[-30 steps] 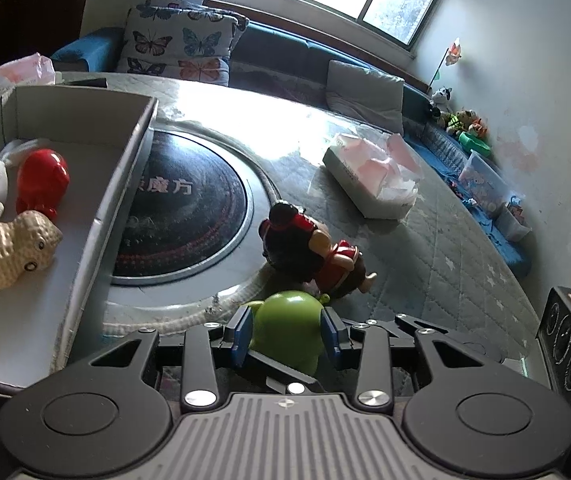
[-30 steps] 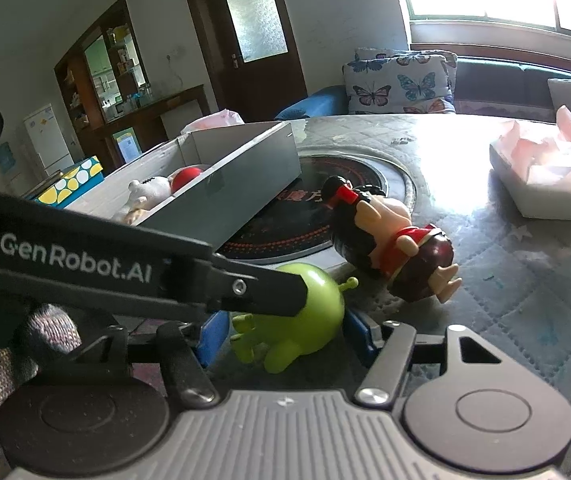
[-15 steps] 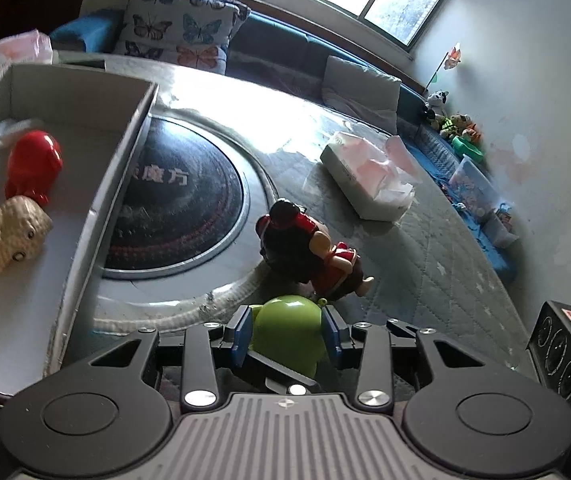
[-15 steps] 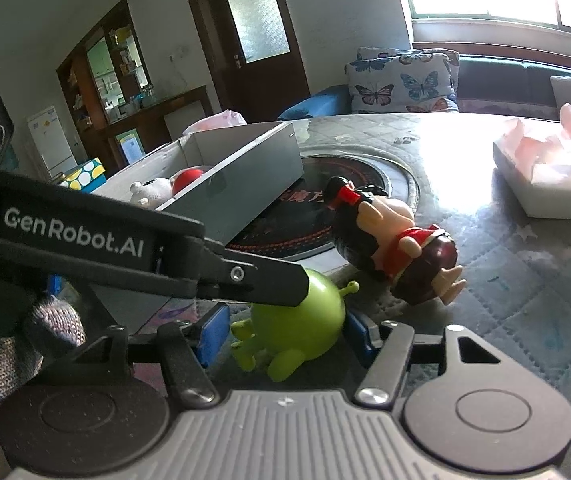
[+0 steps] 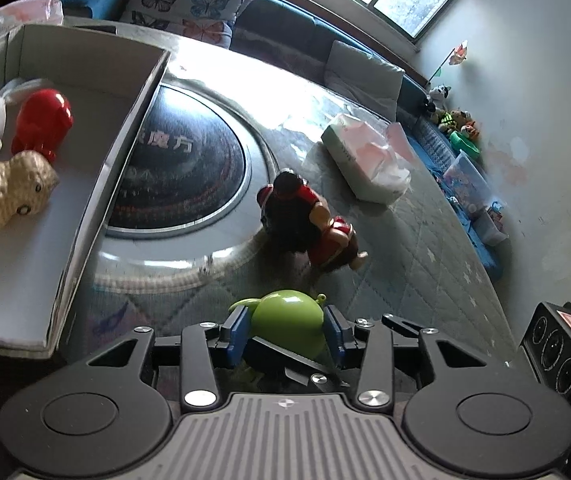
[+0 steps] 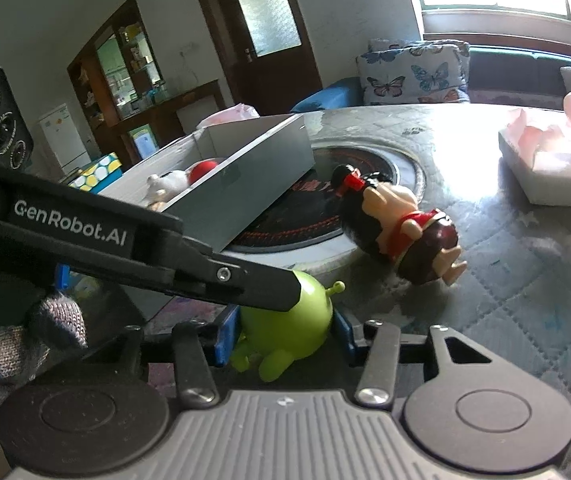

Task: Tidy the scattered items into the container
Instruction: 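Lift the green toy with the left gripper and carry it over the box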

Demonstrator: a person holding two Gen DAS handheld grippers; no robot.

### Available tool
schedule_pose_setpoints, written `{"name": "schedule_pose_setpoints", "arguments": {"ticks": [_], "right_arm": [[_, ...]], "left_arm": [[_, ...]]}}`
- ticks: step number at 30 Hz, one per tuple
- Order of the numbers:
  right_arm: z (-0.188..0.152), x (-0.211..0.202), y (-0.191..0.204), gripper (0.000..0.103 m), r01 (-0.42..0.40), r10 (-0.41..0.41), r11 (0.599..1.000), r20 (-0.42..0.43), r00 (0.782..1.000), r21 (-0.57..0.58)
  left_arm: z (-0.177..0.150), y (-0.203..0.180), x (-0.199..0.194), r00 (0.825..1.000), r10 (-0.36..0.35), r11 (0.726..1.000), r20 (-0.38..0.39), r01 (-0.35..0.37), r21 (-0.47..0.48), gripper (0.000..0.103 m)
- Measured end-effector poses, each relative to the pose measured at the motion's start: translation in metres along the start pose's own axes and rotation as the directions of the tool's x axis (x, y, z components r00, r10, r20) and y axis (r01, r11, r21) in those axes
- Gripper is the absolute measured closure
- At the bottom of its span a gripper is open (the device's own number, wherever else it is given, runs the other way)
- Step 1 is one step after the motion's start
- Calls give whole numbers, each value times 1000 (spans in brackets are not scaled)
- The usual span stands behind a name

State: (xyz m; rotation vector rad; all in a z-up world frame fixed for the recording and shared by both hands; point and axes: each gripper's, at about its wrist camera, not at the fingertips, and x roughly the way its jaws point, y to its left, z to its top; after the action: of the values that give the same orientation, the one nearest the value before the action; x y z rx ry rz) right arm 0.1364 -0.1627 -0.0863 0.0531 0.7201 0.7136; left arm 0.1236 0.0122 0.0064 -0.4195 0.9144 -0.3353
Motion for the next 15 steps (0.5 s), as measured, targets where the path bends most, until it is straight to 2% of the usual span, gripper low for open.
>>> {"name": "schedule_pose_setpoints", "arguments": {"ticks": [5,15], "right_arm": [[-5,-8,5,54,-23,22,999,-14,1000,-40],[-8,-14,6,53,-15,15,1000,-7,1000,-27]], "left_arm": [[-7,-1,-3,1000,-6,1000,-10,6,8,58],[-8,15,-1,999,-38,989,-12,36,-145,54]]}}
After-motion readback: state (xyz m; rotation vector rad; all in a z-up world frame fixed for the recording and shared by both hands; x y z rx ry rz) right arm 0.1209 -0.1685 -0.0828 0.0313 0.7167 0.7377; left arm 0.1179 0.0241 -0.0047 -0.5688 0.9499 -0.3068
